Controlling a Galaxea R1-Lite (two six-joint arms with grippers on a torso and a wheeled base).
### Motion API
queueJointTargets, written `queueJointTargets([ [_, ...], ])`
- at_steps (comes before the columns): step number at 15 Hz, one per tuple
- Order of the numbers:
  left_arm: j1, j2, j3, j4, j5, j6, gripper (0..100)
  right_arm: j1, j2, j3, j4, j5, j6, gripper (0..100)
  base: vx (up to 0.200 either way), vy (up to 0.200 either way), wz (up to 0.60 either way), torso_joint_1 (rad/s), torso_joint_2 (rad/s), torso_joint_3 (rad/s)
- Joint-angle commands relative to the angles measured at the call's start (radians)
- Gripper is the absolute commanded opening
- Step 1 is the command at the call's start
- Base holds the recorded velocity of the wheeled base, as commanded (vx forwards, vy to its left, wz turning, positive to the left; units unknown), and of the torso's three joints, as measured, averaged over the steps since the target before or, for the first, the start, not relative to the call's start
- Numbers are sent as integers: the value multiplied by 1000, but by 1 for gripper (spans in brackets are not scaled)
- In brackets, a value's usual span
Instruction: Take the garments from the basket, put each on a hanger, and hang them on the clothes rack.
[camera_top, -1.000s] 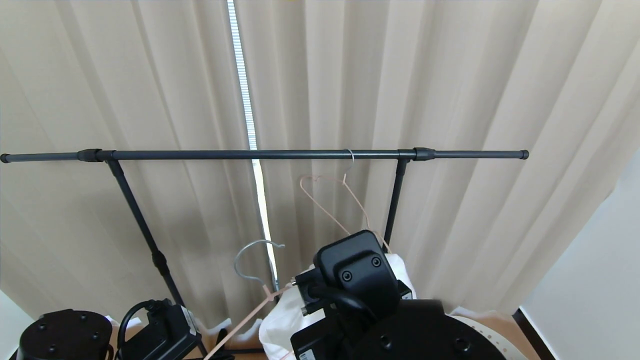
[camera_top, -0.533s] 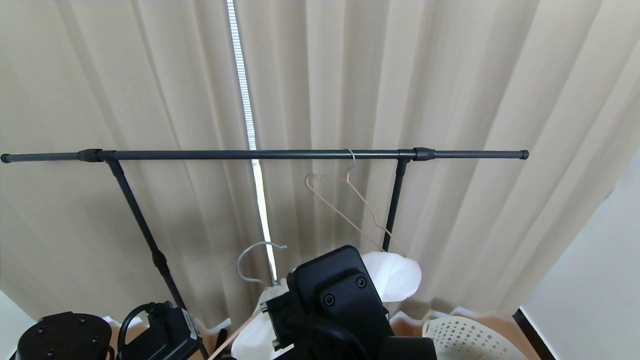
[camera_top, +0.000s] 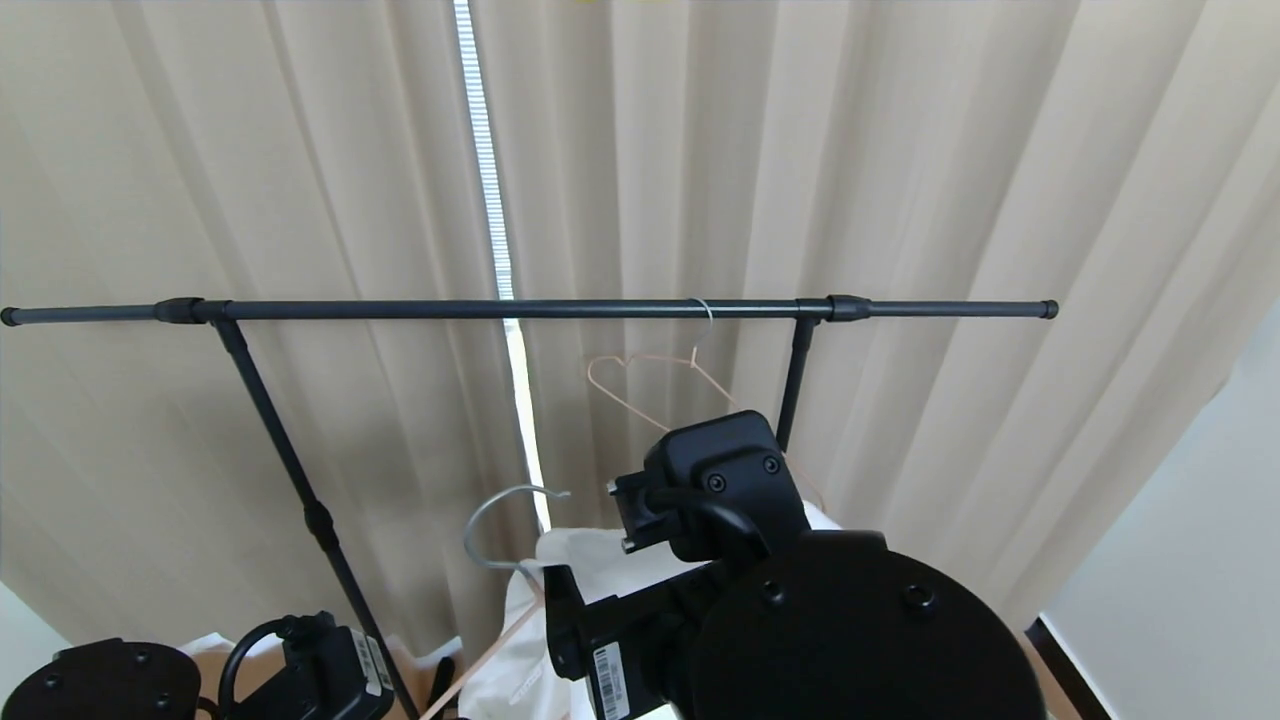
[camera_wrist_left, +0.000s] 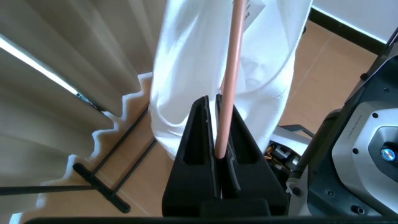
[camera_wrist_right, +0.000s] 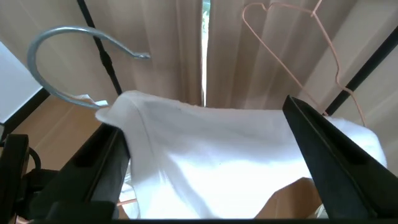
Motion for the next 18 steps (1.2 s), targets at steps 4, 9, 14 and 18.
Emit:
queueJointTargets([
  [4,-4,-42,5,-4,-2,3,0,-22,0,-2,-1,0,0,100,0,0,0,0,0,0],
  [9,2,-43,-1,-4,0,0,0,-22,0,0,1,-1,-2,100,0,0,0,0,0,0],
  [14,23,-40,-9,-6,1,-2,0,-19,-8,4,1,-1,-17,100,0,0,0,0,0,0],
  [18,36,-36,-13,-6,1,-2,0,-16,-14,10,2,-3,-23,100,0,0,0,0,0,0],
])
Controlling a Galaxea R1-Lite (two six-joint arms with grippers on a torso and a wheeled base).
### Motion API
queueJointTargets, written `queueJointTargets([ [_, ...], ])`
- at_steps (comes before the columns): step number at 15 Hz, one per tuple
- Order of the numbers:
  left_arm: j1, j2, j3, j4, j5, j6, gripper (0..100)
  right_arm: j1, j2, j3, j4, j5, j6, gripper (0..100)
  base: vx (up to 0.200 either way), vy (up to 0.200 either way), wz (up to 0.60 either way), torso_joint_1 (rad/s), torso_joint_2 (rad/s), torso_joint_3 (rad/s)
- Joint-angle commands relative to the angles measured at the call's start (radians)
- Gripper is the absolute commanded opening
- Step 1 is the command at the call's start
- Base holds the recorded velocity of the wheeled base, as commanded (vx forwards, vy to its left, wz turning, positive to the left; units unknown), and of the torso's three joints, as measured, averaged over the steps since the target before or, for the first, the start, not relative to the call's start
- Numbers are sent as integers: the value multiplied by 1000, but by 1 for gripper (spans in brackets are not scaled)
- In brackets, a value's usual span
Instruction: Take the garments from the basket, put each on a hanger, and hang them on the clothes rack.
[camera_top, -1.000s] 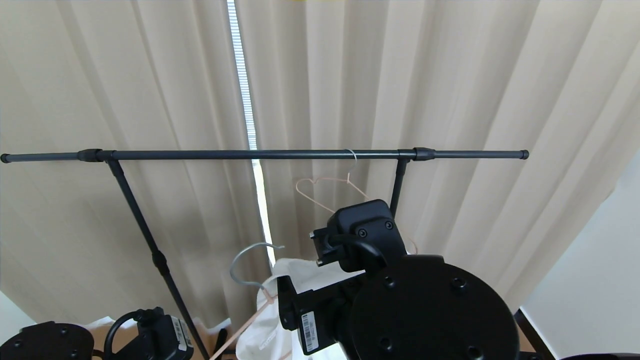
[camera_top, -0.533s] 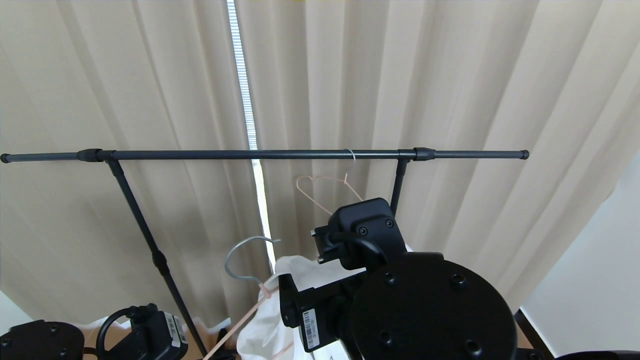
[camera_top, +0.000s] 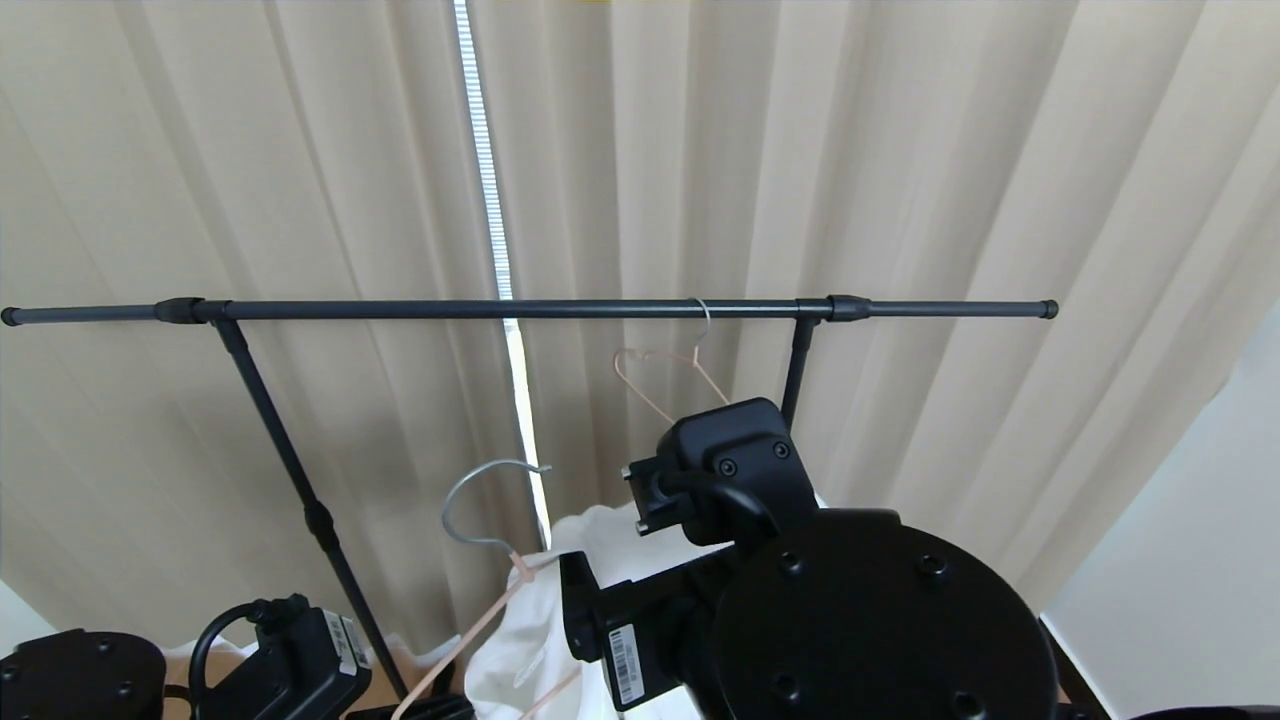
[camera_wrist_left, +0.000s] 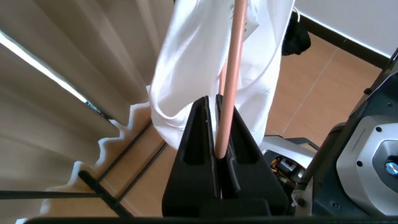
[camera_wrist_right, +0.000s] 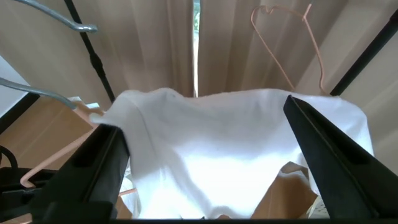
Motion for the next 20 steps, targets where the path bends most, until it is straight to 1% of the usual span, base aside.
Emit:
queueJointTargets([
  [1,3,2,-5,0,1,-2,0,3,-5,6,2,0,-7,100,0,0,0,0,0,0],
  [4,8,-3,-5,-2,1,-2,0,22,-4,21,0,0,-22,100,0,0,0,0,0,0],
  [6,8,-1,0,-30,1,-3,0,28,-4,23,9,0,-24,100,0,0,0,0,0,0],
  [15,10,-3,3,-31,1,-5,0,31,-13,83,5,8,-80,100,0,0,0,0,0,0],
  [17,10,-3,3,-31,1,-5,0,32,-17,95,5,18,-86,100,0,0,0,0,0,0],
  [18,10,-4,4,-31,-1,-5,0,32,-27,101,9,43,-86,100,0,0,0,0,0,0],
  [20,10,-4,8,-31,-1,-2,0,26,-66,138,9,101,-117,100,0,0,0,0,0,0],
])
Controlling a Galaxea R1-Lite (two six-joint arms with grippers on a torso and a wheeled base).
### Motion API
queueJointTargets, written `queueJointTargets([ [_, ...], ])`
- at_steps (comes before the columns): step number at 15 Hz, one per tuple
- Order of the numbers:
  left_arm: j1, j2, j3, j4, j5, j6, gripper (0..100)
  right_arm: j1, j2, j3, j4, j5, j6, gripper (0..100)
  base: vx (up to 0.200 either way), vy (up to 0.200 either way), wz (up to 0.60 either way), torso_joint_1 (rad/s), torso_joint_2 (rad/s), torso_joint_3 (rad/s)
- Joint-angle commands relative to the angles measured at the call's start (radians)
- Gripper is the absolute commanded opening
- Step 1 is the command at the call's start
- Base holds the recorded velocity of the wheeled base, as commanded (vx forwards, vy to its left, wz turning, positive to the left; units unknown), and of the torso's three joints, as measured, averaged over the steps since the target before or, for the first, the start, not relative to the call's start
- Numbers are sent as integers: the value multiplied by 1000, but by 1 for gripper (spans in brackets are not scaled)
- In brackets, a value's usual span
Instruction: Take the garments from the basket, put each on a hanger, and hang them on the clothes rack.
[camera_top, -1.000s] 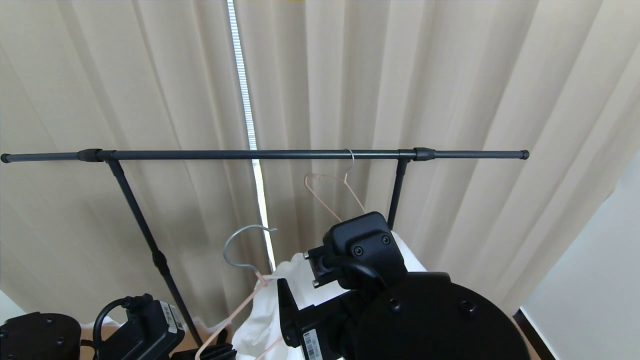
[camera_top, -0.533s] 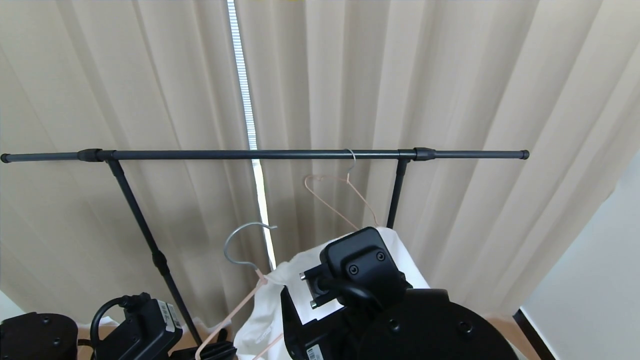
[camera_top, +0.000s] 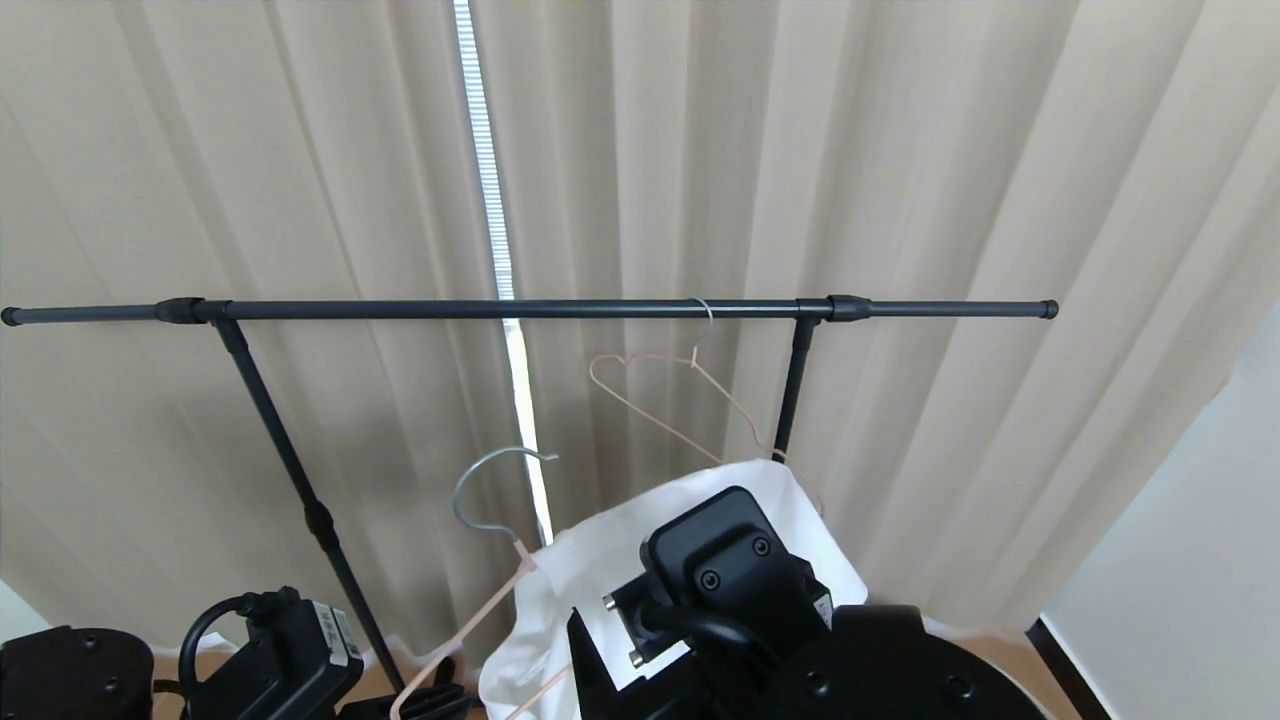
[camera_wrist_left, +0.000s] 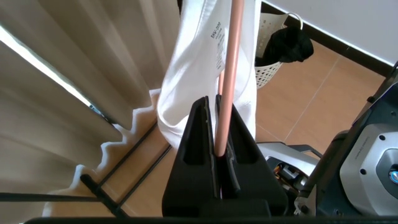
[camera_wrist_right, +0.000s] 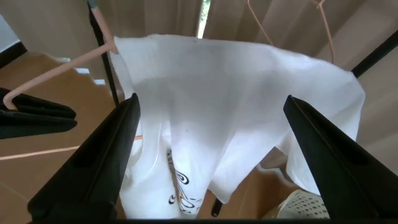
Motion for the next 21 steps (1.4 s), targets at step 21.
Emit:
queueJointTargets([
  [21,-51,-27,20,12,-10,123,0,-611,70,-687,1173,1197,-1029,100,0,0,0,0,0,0],
])
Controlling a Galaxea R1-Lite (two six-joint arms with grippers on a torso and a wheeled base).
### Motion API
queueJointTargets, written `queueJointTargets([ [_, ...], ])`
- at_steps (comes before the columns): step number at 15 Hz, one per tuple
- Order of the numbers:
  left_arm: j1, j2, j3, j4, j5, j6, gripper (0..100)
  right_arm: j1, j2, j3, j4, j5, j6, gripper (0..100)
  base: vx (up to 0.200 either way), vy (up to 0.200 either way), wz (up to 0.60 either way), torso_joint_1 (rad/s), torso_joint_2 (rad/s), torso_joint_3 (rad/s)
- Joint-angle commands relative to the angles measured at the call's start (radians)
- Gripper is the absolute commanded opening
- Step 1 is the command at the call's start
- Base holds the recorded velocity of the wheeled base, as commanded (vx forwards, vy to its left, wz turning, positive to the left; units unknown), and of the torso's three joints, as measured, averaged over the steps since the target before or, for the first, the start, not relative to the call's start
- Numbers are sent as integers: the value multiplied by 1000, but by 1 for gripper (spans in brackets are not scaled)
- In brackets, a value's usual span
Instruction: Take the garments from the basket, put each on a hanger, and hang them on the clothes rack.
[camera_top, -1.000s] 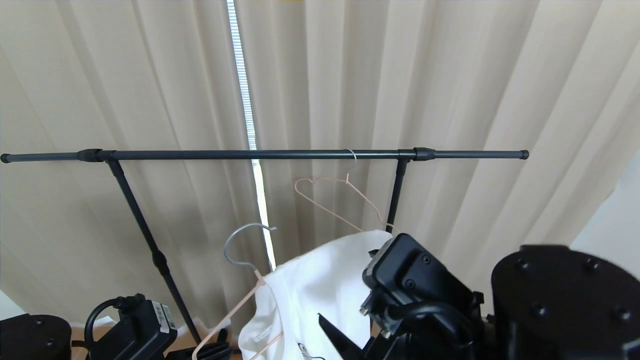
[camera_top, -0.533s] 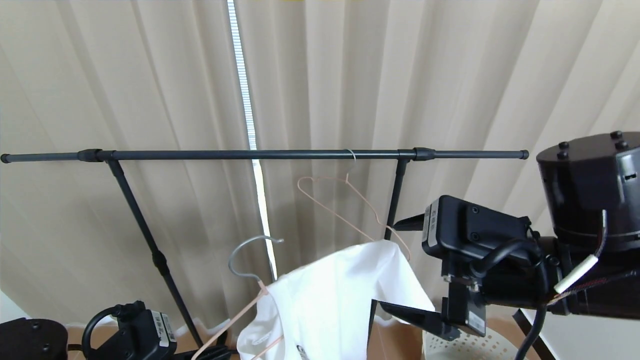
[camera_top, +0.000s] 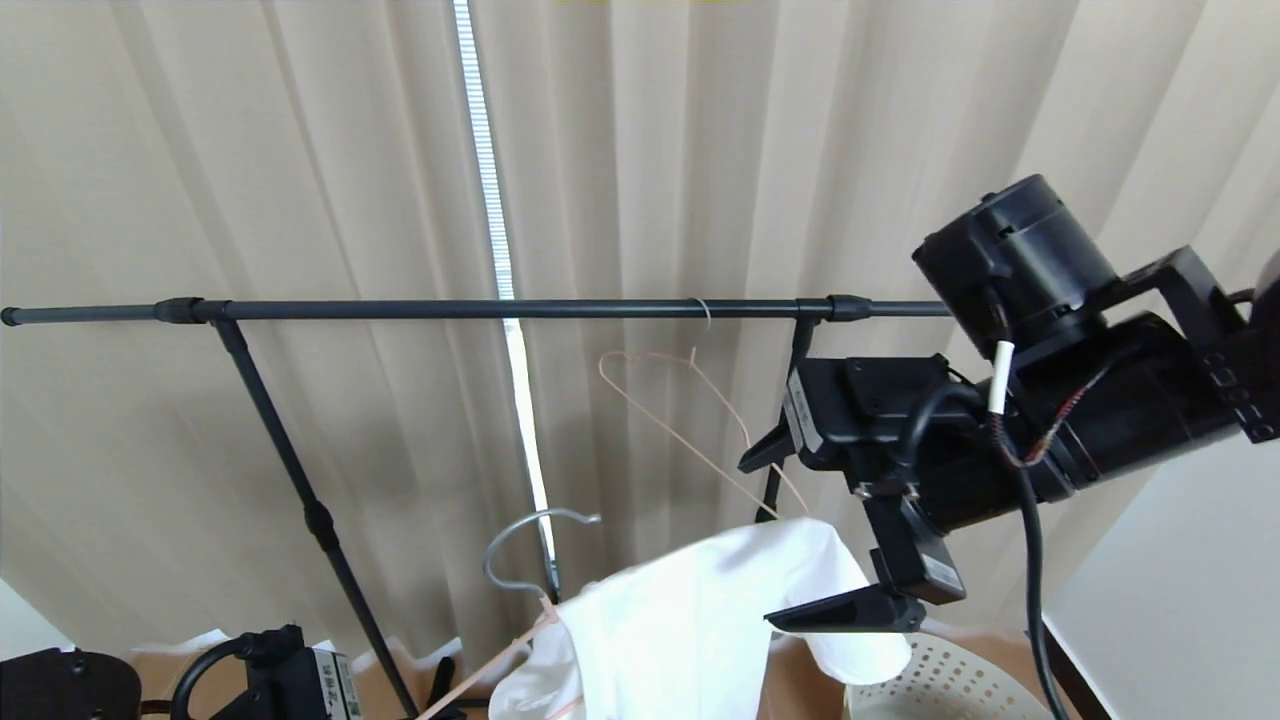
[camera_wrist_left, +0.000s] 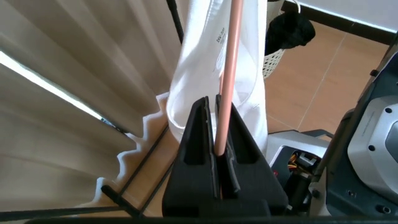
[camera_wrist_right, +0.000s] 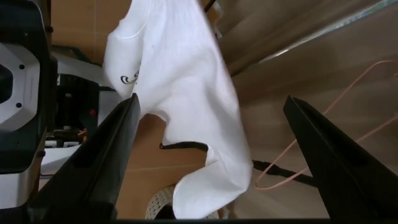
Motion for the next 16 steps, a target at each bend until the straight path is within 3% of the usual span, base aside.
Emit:
queueJointTargets([
  [1,-13,0,0,-1,0,2,0,15,158,-197,139,7,-10,100,0,0,0,0,0,0],
  [3,-19,0,0,-3,0,2,0,17,213,-266,193,6,-10,100,0,0,0,0,0,0],
  [16,-19,-9,0,-4,0,0,0,58,299,-260,197,-10,-14,100,0,0,0,0,0,0],
])
